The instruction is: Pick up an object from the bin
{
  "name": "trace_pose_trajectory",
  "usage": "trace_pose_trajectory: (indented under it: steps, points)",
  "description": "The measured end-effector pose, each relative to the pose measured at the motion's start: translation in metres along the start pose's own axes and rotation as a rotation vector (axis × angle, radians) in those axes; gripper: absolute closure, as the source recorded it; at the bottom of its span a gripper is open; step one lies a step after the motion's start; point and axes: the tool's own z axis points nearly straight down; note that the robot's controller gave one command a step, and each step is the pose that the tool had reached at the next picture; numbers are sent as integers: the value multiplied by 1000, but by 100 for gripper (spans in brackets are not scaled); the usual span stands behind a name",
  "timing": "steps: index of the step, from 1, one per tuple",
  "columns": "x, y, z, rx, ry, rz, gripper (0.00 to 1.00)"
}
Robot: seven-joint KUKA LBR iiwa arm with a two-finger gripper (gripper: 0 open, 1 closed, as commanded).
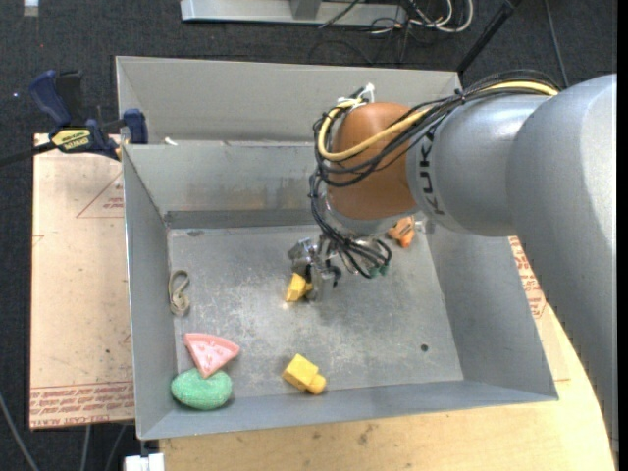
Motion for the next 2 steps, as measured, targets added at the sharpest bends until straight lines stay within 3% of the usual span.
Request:
trace_pose_trajectory:
  steps: [1,2]
  points:
    - [0,0,0,0,0,0,100]
    - [-27,16,-198,3,-11,2,100]
